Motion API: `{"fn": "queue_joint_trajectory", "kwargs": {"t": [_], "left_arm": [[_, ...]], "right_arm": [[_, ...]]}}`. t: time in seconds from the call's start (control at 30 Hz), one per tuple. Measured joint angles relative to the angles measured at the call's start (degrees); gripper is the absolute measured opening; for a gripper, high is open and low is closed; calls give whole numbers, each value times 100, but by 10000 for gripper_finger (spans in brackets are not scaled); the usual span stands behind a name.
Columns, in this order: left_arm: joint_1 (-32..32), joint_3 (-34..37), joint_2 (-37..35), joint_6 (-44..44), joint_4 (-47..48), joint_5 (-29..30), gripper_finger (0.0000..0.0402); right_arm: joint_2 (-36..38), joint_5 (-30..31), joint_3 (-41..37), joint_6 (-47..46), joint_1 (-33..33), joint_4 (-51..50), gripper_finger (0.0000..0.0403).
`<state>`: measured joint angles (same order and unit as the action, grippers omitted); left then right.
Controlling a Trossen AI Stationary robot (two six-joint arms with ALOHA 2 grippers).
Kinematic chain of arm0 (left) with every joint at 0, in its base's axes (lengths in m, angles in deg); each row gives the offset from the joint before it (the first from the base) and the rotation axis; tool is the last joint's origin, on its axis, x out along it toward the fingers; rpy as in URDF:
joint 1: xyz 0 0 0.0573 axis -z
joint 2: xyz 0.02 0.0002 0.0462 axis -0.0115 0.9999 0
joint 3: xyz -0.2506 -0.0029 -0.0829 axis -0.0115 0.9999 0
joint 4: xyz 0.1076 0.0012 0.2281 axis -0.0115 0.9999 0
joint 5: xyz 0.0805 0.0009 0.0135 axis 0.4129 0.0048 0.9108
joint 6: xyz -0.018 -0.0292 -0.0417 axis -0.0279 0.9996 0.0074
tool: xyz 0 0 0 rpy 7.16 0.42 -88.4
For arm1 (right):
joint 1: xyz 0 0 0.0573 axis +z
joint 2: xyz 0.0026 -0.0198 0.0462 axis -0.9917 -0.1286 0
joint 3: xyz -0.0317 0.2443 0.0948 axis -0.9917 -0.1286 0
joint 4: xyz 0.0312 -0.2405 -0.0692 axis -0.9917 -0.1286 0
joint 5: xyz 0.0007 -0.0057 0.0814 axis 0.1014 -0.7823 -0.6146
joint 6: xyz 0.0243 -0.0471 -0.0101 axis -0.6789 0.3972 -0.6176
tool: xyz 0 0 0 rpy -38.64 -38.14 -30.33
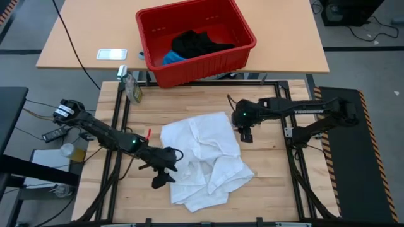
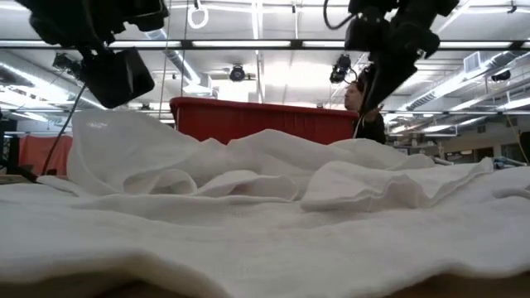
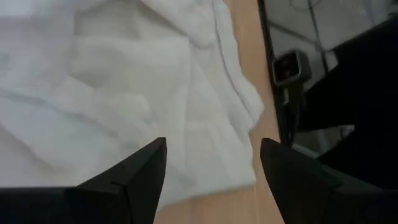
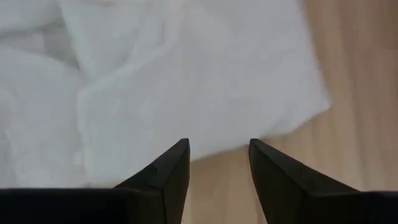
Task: Fold laundry
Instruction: Fold the white polo shirt
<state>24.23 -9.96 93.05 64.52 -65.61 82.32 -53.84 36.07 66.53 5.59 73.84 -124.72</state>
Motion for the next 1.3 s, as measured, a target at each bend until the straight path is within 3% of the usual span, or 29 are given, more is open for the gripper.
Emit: {"fn": "queue_joint_trajectory", "kwargs": {"t": [0.23, 0.5, 0.73, 1.0, 1.3], "left_arm": [[-527, -49, -54, 1007, 292, 1095, 263], [-1663, -58, 106, 1236, 294, 1048, 263], [-2201, -53, 762, 790, 182, 1023, 263], [-2024, -49, 1071, 570, -316, 935, 263], [-1526, -51, 1070, -8, -576, 938, 263]], "right_arm": [[17, -4, 2, -42, -11, 575, 170], [-518, -299, 1, -161, 37, 1387, 170], [-1451, -305, 4, -202, 8, 2165, 169], [-2235, -318, 1, -306, -225, 2486, 169], [-2542, -61, -1, -839, -273, 2440, 169]]}}
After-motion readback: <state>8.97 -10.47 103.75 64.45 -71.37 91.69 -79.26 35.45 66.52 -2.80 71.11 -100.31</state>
